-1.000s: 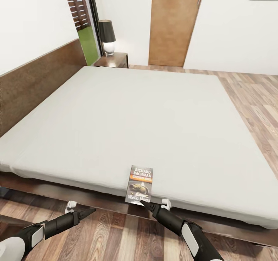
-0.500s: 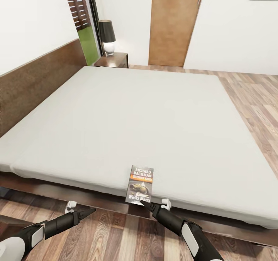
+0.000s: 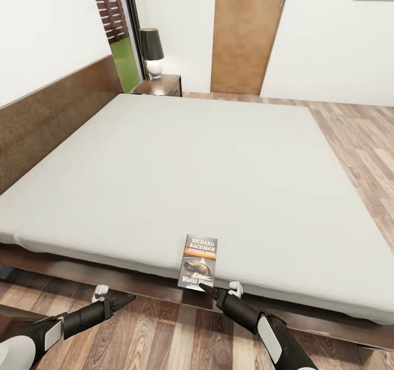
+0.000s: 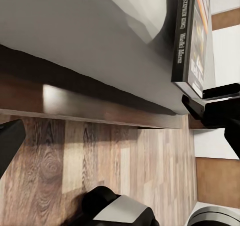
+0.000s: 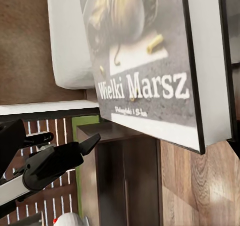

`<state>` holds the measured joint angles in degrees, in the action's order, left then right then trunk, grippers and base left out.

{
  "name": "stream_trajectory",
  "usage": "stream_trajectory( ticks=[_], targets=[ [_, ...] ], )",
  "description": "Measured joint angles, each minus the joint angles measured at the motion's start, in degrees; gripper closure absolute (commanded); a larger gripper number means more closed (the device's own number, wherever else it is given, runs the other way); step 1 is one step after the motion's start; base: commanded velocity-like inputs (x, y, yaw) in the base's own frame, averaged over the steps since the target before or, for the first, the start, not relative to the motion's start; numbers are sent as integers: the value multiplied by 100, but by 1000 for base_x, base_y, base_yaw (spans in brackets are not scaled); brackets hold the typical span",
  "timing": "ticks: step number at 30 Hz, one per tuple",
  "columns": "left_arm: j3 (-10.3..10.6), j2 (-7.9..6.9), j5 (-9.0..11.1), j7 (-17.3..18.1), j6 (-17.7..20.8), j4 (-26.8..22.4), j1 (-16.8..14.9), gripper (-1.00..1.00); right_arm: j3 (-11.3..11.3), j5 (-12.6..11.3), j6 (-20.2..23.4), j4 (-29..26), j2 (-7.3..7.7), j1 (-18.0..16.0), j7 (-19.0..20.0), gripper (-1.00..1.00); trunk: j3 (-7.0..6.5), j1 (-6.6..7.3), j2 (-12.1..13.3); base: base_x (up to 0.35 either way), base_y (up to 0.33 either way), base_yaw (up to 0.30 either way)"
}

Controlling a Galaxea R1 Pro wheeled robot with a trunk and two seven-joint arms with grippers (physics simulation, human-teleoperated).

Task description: In the bedroom, move the book from the bed onto either nightstand, and place the two sandals side by side next to the bed.

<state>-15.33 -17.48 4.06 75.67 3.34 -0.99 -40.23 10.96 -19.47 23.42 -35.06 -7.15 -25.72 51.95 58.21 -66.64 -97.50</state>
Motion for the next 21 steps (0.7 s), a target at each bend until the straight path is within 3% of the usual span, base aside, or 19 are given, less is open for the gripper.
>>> stream_trajectory(
  ticks=[8, 9, 21],
  targets=[
    [0, 0, 0, 1, 0, 0, 0, -100, 6, -1, -1, -6, 0, 0, 0, -100, 0, 0, 0, 0, 0, 0],
    [0, 0, 0, 1, 0, 0, 0, -100, 7, 0, -1, -6, 0, 0, 0, 100, 0, 0, 0, 0, 0, 0],
    [0, 0, 0, 8, 0, 0, 0, -100, 6, -1, -3, -10, 0, 0, 11, 100, 0, 0, 0, 0, 0, 0]
  ],
)
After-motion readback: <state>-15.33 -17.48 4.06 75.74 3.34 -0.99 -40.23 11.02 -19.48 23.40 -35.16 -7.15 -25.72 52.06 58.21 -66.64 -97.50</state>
